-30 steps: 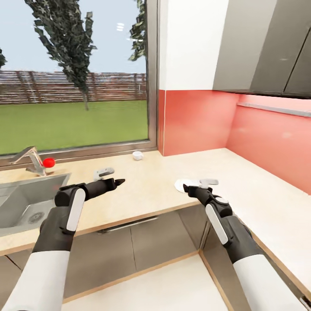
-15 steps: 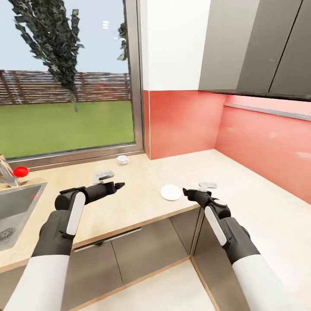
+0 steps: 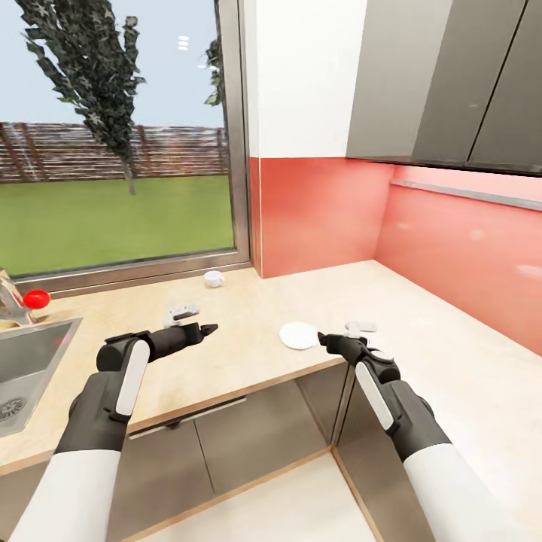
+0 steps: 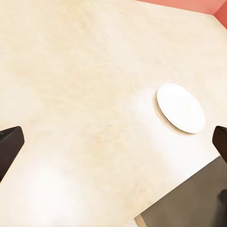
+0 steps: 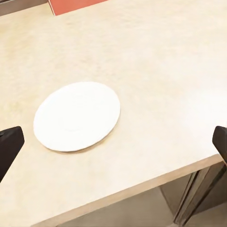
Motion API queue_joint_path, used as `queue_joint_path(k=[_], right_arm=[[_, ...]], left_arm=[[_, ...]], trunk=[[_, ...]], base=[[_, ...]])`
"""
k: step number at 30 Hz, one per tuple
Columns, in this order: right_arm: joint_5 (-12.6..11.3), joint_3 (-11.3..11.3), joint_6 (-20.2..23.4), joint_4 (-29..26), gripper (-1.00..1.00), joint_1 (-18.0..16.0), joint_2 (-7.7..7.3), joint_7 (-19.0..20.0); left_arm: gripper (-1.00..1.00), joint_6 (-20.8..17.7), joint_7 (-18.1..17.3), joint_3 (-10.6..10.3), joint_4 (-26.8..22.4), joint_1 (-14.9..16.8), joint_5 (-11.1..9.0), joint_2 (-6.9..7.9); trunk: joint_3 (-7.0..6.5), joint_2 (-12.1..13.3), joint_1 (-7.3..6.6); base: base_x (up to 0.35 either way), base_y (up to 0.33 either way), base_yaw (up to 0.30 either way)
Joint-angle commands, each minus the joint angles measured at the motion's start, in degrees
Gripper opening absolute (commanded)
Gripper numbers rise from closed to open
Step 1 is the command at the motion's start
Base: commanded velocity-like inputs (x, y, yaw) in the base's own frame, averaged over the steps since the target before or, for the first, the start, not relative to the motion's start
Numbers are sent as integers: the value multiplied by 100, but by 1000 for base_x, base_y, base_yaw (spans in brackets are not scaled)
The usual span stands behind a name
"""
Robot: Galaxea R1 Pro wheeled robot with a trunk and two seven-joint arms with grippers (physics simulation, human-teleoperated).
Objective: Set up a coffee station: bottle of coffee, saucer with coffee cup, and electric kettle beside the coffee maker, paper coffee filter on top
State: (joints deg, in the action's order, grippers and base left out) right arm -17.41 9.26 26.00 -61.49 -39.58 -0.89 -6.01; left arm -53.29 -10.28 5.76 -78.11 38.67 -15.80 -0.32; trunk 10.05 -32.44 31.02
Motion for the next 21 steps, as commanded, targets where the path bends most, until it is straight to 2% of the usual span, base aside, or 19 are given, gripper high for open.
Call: queue_joint_path(k=[1, 6, 14, 21], right_arm=[[-61, 23, 19, -3, 100, -5, -7, -58], [-61, 23, 19, 1, 100, -5, -7, -59], [-52, 27, 19, 39, 100, -5, 0, -58], [-52, 32, 19, 204, 100, -5, 23, -58]], left_arm=[[100, -24, -44, 6, -3, 2, 27, -16], [100, -23, -49, 4, -19, -35, 25, -21], [100, -22, -61, 4, -55, -146, 24, -31], [100, -23, -60, 12, -55, -151, 24, -23]], trunk=[[11, -10, 2], [11, -10, 2], [11, -10, 2], [11, -10, 2]], base=[[0, 0, 240], [34, -9, 265], [241, -116, 267], [83, -33, 27]])
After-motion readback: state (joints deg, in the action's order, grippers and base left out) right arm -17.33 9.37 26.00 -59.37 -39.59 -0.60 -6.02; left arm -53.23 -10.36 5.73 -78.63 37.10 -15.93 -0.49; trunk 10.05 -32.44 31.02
